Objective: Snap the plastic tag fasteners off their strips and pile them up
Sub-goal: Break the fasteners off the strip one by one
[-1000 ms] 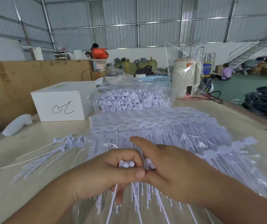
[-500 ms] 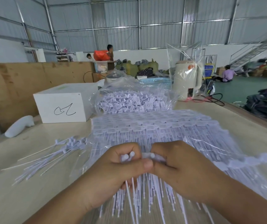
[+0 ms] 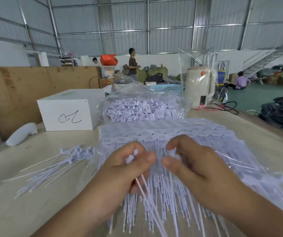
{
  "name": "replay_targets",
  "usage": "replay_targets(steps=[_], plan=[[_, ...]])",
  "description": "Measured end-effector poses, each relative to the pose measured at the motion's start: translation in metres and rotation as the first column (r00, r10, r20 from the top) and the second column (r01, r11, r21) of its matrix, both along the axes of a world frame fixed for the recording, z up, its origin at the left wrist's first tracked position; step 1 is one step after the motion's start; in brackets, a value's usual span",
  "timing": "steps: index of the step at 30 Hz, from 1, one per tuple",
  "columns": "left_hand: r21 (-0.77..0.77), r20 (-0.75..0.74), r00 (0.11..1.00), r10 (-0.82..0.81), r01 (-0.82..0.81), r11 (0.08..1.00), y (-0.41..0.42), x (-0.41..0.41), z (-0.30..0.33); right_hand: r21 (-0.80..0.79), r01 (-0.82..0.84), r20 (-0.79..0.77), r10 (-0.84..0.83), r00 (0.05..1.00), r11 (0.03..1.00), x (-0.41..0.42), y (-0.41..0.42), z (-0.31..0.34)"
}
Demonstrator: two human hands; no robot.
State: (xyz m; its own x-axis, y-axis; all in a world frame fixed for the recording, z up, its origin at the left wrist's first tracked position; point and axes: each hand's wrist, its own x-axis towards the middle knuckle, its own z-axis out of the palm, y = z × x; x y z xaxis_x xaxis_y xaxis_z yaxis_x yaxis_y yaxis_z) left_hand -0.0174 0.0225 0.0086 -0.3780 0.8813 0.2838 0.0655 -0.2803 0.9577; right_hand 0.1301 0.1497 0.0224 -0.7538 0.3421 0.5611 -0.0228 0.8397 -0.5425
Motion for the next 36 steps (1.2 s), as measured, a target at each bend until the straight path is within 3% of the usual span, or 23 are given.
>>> replay_targets(steps=[4, 13, 18, 23, 32, 36], plan=[[-0.057, -0.019, 0.992, -0.121, 0.120, 0.991, 0.000, 0.010, -0.001, 0.180, -0.098, 0.188, 0.064, 0.980, 0.979, -0.001, -0.007, -0.006], [-0.010, -0.130, 0.991, -0.044, 0.043, 0.999, -0.003, 0.014, 0.009, 0.325, -0.123, 0.250, 0.040, 0.967, 0.938, 0.002, -0.010, -0.002], [-0.121, -0.240, 0.965, -0.103, 0.075, 0.990, -0.005, 0.013, 0.010, 0.348, -0.126, 0.257, 0.035, 0.966, 0.929, 0.002, -0.010, -0.003], [-0.221, -0.279, 0.923, -0.265, 0.207, 0.953, -0.005, 0.010, 0.008, 0.300, -0.161, 0.271, 0.078, 0.959, 0.940, 0.002, -0.009, -0.006], [-0.109, -0.316, 0.948, -0.023, -0.012, 0.994, -0.005, -0.004, 0.008, 0.079, -0.071, 0.306, 0.043, 0.951, 0.994, 0.006, 0.021, 0.003], [0.009, -0.281, 0.945, 0.169, -0.173, 0.985, 0.004, 0.011, 0.002, -0.021, 0.070, 0.158, -0.066, 0.985, 0.997, -0.001, 0.014, 0.001]])
